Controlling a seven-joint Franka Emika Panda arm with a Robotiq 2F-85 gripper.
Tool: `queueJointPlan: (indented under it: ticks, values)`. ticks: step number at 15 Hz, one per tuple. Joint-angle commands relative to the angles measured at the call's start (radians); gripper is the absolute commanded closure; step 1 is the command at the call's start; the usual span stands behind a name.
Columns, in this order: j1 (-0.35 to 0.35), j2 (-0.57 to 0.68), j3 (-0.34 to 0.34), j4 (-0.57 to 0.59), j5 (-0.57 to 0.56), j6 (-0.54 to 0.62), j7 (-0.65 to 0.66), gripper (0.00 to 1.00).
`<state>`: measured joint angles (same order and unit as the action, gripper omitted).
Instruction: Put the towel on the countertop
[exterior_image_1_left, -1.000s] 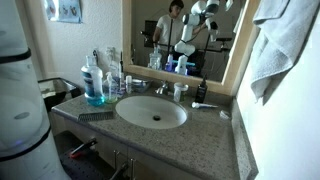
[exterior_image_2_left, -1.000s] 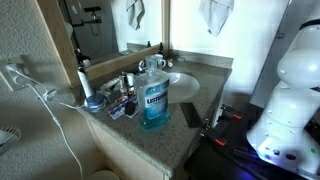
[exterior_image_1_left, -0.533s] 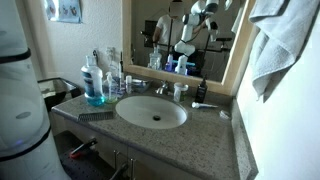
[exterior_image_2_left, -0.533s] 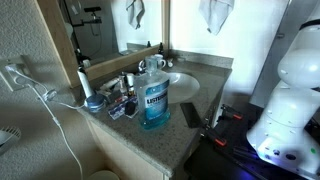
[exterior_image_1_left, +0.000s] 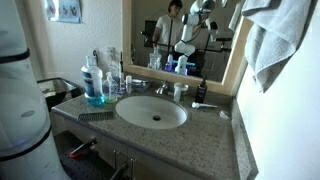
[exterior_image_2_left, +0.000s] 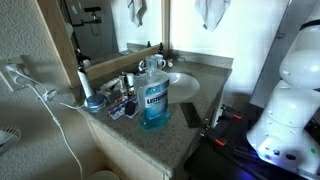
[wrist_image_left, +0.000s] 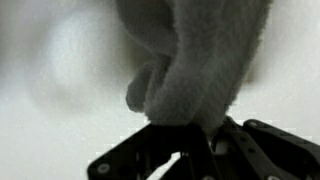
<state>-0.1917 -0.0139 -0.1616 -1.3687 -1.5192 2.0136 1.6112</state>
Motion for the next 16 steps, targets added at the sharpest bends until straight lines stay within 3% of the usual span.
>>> queueJointPlan:
  ticks: [1,7,16]
  values:
    - [0.023,-0.023,0.022,-0.033,0.007,-0.039,-0.065,0.93]
    - [0.040,-0.075,0.029,-0.191,0.012,-0.116,-0.096,0.93]
    - [0.076,-0.192,0.051,-0.655,0.132,-0.110,0.026,0.93]
